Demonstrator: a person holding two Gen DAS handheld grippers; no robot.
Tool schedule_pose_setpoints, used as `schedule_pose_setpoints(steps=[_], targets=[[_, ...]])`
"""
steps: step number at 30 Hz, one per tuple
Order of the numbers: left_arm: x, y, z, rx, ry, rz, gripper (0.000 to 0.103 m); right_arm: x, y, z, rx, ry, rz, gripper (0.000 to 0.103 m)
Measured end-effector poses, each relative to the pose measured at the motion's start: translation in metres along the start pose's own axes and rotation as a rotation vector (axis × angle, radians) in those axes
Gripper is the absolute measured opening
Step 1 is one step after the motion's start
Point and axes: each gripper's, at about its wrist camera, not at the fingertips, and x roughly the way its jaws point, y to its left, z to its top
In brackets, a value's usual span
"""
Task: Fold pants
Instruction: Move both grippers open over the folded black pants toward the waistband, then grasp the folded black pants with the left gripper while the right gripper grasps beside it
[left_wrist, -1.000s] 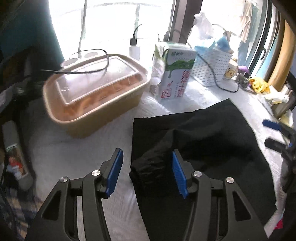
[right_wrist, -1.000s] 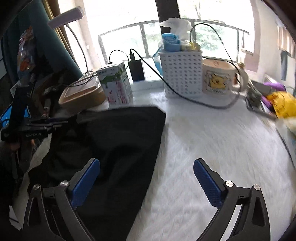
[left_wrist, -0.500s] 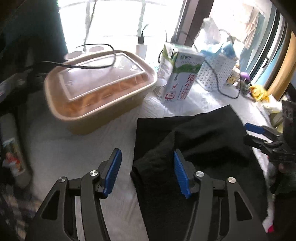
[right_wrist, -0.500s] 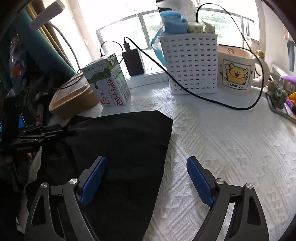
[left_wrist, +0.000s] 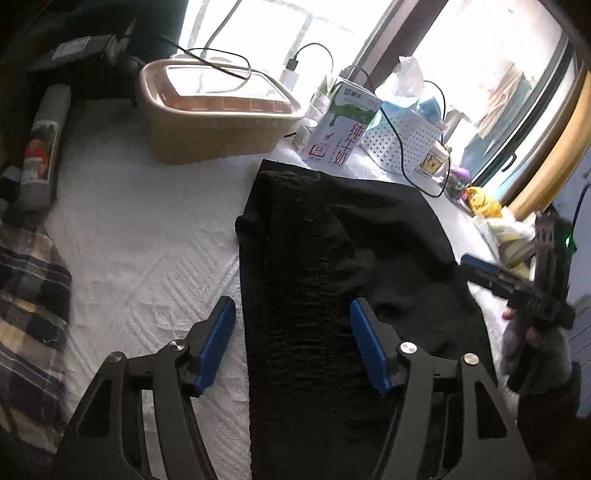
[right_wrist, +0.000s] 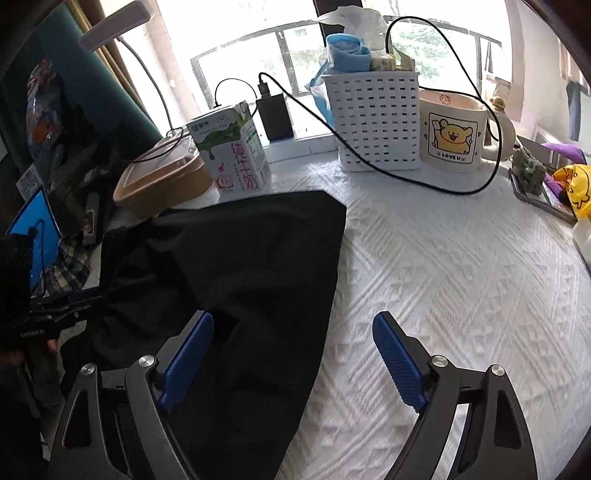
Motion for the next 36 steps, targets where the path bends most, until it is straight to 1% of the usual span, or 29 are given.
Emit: schedule_pose_setpoints(steps=[3, 4, 5, 8, 12, 13, 15, 16, 17, 20, 21, 22, 23, 24, 25, 27, 28, 29, 30, 33, 36], targets=[[0.001, -0.002, 0.000, -0.009, -0.006, 0.011, 0.064, -0.001, -0.002, -0.007, 0.020, 0.002, 0.002, 0.089], [0.002, -0.007, -0.001, 0.000, -0.003, 0.000, 0.064, -0.001, -0.003, -0.008, 0.026, 0.003, 0.003, 0.089], [0.005, -0.012, -0.001, 0.015, 0.002, -0.005, 0.064, -0.001, -0.003, -0.010, 0.031, 0.005, 0.003, 0.089], [0.012, -0.030, -0.004, 0.076, 0.000, 0.027, 0.064, 0.002, -0.006, -0.015, 0.041, 0.014, 0.006, 0.089], [0.014, -0.024, -0.002, 0.051, -0.001, 0.002, 0.064, 0.000, -0.003, -0.017, 0.032, 0.007, 0.022, 0.089], [0.015, -0.025, -0.002, 0.058, -0.001, 0.009, 0.064, 0.000, -0.003, -0.017, 0.027, 0.004, 0.023, 0.089], [0.020, -0.033, 0.000, 0.092, 0.002, 0.045, 0.064, 0.002, -0.001, -0.019, 0.017, -0.001, 0.038, 0.089], [0.023, -0.038, 0.001, 0.112, 0.007, 0.066, 0.066, 0.003, 0.001, -0.019, 0.010, -0.004, 0.044, 0.089], [0.024, -0.039, 0.001, 0.116, 0.010, 0.071, 0.068, 0.004, 0.003, -0.019, -0.001, -0.007, 0.045, 0.089], [0.024, -0.038, 0.001, 0.108, 0.020, 0.080, 0.067, 0.009, 0.011, -0.018, -0.024, -0.003, 0.075, 0.088], [0.023, -0.037, 0.001, 0.111, 0.021, 0.079, 0.065, 0.010, 0.014, -0.017, -0.032, -0.002, 0.087, 0.086], [0.022, -0.036, 0.001, 0.111, 0.023, 0.073, 0.056, 0.012, 0.016, -0.017, -0.038, 0.002, 0.095, 0.080], [0.021, -0.036, 0.001, 0.110, 0.023, 0.067, 0.047, 0.013, 0.018, -0.017, -0.045, 0.000, 0.088, 0.079], [0.022, -0.036, 0.000, 0.106, 0.027, 0.059, 0.045, 0.014, 0.019, -0.017, -0.047, 0.001, 0.089, 0.077], [0.021, -0.036, -0.001, 0.108, 0.025, 0.056, 0.039, 0.014, 0.017, -0.017, -0.042, 0.000, 0.098, 0.071], [0.020, -0.039, -0.004, 0.110, 0.021, 0.045, 0.037, 0.014, 0.011, -0.016, -0.016, -0.002, 0.129, 0.057], [0.021, -0.042, -0.006, 0.122, 0.018, 0.044, 0.037, 0.015, 0.008, -0.016, 0.001, 0.001, 0.141, 0.038], [0.022, -0.045, -0.007, 0.137, 0.016, 0.049, 0.037, 0.015, 0.006, -0.017, 0.011, 0.004, 0.149, 0.029], [0.023, -0.046, -0.007, 0.151, 0.011, 0.056, 0.037, 0.015, 0.006, -0.017, 0.011, 0.003, 0.150, 0.029], [0.024, -0.040, -0.004, 0.126, 0.015, 0.035, 0.040, 0.015, 0.008, -0.017, 0.000, 0.004, 0.133, 0.030], [0.024, -0.039, -0.004, 0.131, 0.018, 0.035, 0.040, 0.015, 0.008, -0.017, 0.002, 0.004, 0.129, 0.030]])
